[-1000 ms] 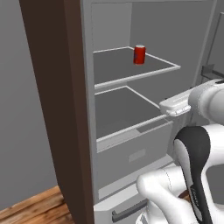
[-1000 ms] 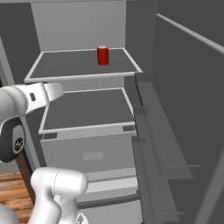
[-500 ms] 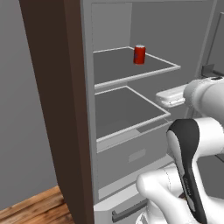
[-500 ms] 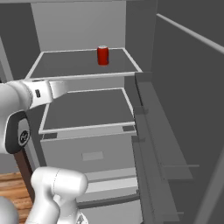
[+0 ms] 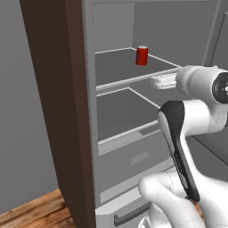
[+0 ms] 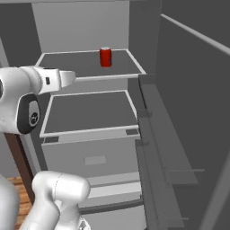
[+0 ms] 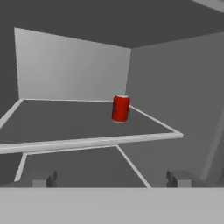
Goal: Open the fridge, grab two sodas, and place both sodas inside the bowl with ice on the dining counter.
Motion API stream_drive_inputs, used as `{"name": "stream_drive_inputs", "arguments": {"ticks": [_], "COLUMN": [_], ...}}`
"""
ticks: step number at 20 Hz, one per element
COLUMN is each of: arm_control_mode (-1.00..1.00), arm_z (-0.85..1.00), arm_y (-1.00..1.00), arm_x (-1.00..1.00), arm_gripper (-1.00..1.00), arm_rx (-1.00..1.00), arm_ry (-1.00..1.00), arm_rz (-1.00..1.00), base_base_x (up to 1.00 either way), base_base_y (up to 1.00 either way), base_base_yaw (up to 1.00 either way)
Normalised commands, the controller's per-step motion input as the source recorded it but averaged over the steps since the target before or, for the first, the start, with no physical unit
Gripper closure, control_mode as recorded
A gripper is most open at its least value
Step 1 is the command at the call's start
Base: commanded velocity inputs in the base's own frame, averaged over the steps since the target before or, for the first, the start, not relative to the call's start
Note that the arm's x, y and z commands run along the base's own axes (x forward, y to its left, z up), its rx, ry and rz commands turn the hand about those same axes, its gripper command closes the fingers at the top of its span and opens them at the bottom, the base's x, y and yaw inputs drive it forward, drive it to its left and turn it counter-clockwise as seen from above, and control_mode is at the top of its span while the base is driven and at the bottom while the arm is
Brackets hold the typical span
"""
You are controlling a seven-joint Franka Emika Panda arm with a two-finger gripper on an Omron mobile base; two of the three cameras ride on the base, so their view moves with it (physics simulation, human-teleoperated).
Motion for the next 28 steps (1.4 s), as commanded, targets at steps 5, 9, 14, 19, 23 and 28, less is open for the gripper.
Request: {"name": "stream_drive_inputs", "arguments": {"ticks": [5,9,14,19,23,28], "arm_control_mode": [-1.0,-1.0,-1.0,-1.0,-1.0,-1.0], "arm_z": [0.04,0.02,0.13,0.16,0.04,0.0], "arm_y": [-0.07,-0.12,-0.21,-0.21,-0.06,0.0], "arm_x": [0.74,0.85,0.66,0.49,0.41,0.41], "arm_gripper": [-1.0,-1.0,-1.0,-1.0,-1.0,-1.0], "arm_rx": [0.04,0.05,0.06,0.03,0.0,-0.07], "arm_ry": [0.05,0.19,0.12,0.02,0.0,-0.07], "arm_rz": [-0.01,0.0,0.0,0.0,0.0,0.0], "base_base_x": [0.0,0.0,0.0,0.0,0.0,0.0], "base_base_y": [0.0,0.0,0.0,0.0,0.0,0.0], "base_base_yaw": [0.0,0.0,0.0,0.0,0.0,0.0]}}
